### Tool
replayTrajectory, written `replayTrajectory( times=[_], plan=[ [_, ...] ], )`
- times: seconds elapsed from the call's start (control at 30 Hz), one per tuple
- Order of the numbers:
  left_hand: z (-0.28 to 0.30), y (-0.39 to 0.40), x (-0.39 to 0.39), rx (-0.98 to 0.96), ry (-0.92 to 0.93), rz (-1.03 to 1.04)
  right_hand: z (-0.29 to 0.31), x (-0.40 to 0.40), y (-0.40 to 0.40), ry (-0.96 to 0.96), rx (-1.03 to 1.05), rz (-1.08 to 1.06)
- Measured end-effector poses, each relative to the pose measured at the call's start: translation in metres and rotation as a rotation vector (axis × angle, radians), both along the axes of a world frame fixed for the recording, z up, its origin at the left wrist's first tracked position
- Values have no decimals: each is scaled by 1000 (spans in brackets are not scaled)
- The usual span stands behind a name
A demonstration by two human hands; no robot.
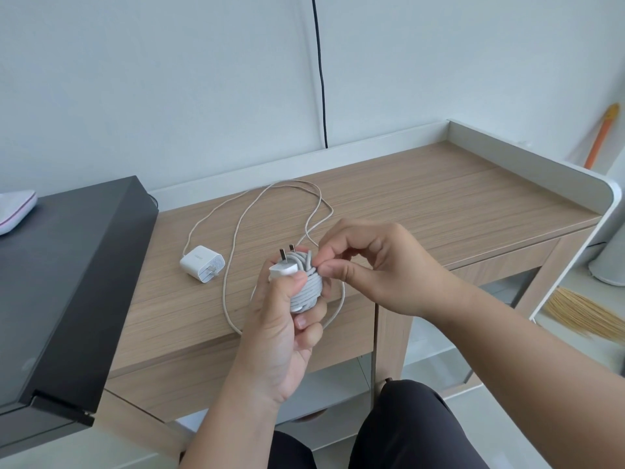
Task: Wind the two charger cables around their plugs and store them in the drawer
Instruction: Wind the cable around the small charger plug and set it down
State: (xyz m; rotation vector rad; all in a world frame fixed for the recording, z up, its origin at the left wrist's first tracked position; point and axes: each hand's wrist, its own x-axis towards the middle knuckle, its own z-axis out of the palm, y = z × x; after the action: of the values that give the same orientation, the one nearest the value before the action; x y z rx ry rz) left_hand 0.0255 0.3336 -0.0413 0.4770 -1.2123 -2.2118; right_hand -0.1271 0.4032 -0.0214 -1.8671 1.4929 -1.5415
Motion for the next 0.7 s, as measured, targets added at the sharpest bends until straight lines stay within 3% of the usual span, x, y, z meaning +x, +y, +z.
replayTrajectory(
  times=[0.13, 0.37, 0.53, 0.7],
  plan=[
    [-3, 3, -2, 7, -13, 23, -13, 2, -3, -163, 60, 23],
    [-12, 6, -1, 16, -41, 14, -8, 0, 3, -240, 268, 133],
    [-6, 2, 1, 26, 17, -21, -12, 3, 5, -383, 141, 155],
    [-5, 2, 4, 7, -8, -15, -10, 6, 8, 6, 24, -27]
  ],
)
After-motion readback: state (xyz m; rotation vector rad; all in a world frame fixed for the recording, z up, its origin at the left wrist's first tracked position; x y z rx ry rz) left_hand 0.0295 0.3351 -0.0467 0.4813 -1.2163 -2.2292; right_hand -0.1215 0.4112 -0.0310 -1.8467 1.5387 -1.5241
